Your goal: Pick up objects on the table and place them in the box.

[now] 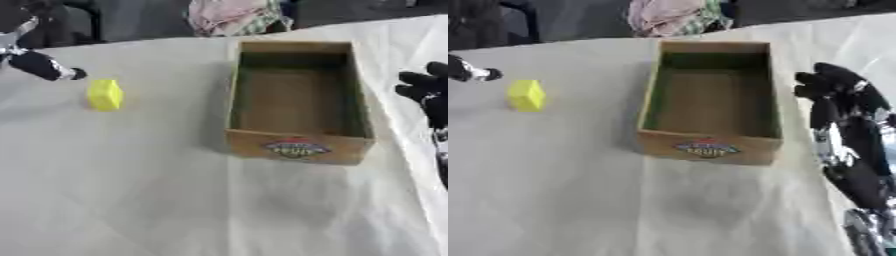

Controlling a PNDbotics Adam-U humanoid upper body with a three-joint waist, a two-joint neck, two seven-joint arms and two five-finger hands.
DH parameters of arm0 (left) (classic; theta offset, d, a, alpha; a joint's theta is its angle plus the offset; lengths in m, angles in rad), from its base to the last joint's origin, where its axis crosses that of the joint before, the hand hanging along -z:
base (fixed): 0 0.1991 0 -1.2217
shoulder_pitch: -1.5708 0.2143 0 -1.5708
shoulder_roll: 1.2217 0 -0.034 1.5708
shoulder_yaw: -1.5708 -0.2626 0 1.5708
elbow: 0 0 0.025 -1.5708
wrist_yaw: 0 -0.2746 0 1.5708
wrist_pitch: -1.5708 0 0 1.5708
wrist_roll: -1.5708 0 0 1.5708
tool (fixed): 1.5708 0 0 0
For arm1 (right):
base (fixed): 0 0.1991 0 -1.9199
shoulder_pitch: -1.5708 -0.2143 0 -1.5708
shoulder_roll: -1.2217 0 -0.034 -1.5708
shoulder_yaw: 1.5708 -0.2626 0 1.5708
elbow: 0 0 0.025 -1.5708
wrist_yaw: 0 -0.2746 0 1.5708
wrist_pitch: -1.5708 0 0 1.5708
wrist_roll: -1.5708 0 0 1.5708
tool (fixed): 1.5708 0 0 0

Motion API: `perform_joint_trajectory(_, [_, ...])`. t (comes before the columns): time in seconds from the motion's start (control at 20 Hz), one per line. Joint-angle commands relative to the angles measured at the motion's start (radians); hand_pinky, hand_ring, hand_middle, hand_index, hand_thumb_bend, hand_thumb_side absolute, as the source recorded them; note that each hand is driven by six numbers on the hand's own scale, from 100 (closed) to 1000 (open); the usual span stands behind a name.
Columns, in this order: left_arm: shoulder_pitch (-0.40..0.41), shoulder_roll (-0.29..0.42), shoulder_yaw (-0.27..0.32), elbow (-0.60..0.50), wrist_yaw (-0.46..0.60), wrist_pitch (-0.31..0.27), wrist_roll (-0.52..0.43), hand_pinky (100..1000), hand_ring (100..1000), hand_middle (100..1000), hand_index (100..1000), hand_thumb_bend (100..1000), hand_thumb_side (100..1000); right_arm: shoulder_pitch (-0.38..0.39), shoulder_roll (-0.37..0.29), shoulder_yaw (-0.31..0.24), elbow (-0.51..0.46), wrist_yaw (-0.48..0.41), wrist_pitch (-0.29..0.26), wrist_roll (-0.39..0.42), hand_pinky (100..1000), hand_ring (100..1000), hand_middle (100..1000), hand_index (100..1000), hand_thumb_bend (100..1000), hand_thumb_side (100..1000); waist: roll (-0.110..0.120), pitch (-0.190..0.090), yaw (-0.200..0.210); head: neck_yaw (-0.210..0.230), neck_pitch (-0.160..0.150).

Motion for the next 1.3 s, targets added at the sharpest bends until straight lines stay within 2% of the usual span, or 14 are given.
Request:
perform_joint_trajectory(0.05, [-0.039, 0.007, 0.005, 0.039, -0.047, -0.011, -0.004, 777, 783, 799, 888, 694, 402, -0.004, -0.005, 0.001, -0.021, 0.002, 0.000, 0.004, 827, 831, 592, 834, 100, 470, -0.003, -0.021, -0.001, 0.004, -0.006])
perform_joint_trajectory(0.35, [-0.070, -0.027, 0.008, 0.126, -0.100, -0.036, -0.013, 787, 788, 803, 892, 741, 396, -0.002, 0.000, 0.003, -0.021, 0.005, 0.000, 0.007, 827, 832, 592, 834, 100, 470, -0.007, -0.018, -0.006, 0.004, -0.003])
perform_joint_trajectory(0.65, [-0.072, -0.036, 0.002, 0.148, -0.123, -0.062, -0.040, 793, 790, 803, 893, 771, 380, -0.001, 0.003, 0.005, -0.021, 0.008, 0.000, 0.010, 827, 833, 592, 834, 100, 470, -0.011, -0.016, -0.006, 0.003, -0.002])
perform_joint_trajectory(0.8, [-0.069, -0.042, 0.002, 0.157, -0.117, -0.066, -0.051, 788, 788, 800, 892, 728, 362, -0.001, 0.004, 0.006, -0.021, 0.008, -0.001, 0.012, 827, 833, 592, 834, 100, 470, -0.014, -0.015, -0.005, 0.004, -0.003])
perform_joint_trajectory(1.1, [-0.062, -0.058, 0.001, 0.185, -0.067, -0.065, -0.063, 767, 775, 769, 884, 704, 365, 0.002, 0.009, 0.009, -0.021, 0.010, -0.005, 0.016, 828, 834, 592, 834, 100, 470, -0.024, -0.013, -0.010, 0.005, -0.004])
perform_joint_trajectory(1.3, [-0.066, -0.070, 0.004, 0.205, -0.033, -0.068, -0.044, 748, 765, 755, 874, 642, 367, 0.003, 0.014, 0.012, -0.021, 0.012, -0.006, 0.020, 828, 835, 592, 835, 100, 470, -0.029, -0.010, -0.014, 0.007, -0.004])
